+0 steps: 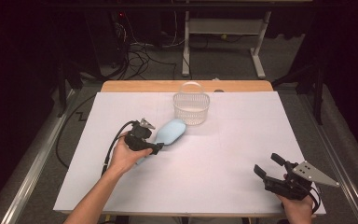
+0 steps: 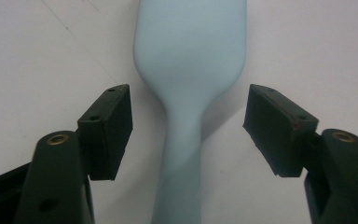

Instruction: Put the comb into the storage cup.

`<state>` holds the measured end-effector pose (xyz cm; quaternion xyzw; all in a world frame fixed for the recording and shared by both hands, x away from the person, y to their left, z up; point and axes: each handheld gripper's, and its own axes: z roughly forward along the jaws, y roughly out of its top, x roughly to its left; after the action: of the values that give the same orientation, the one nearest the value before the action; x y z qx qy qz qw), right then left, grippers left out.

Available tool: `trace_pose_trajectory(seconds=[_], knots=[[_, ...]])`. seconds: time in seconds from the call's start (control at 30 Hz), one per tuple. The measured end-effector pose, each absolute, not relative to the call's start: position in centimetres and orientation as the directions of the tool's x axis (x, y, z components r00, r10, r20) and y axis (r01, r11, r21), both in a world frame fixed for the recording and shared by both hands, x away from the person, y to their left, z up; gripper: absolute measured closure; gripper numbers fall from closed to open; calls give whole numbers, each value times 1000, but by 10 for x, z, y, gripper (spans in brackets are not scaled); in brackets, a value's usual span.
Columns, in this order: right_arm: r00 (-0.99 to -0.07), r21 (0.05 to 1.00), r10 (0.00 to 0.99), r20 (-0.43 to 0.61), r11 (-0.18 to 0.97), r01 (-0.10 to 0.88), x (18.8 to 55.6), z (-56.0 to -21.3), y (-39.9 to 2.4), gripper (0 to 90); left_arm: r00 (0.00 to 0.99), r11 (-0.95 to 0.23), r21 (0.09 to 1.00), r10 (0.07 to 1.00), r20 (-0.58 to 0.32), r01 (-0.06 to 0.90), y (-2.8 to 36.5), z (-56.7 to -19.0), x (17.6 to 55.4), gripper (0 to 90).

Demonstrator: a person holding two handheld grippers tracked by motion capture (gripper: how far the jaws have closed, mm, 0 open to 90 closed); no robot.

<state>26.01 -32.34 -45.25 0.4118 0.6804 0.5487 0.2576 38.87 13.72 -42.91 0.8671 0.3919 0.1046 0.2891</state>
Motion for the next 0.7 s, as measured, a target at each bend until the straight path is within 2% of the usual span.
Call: trace_pose_trajectory(seconds=[0.27, 0.7], knots=[[-530, 957, 841, 104, 60, 284, 261, -453, -323, 183, 669, -556, 536, 743, -24, 636, 135, -433, 390, 410], [-521, 957, 847, 107, 55, 285, 261, -453, -324, 183, 661, -573, 482, 750, -19, 663, 128, -445, 397, 441]])
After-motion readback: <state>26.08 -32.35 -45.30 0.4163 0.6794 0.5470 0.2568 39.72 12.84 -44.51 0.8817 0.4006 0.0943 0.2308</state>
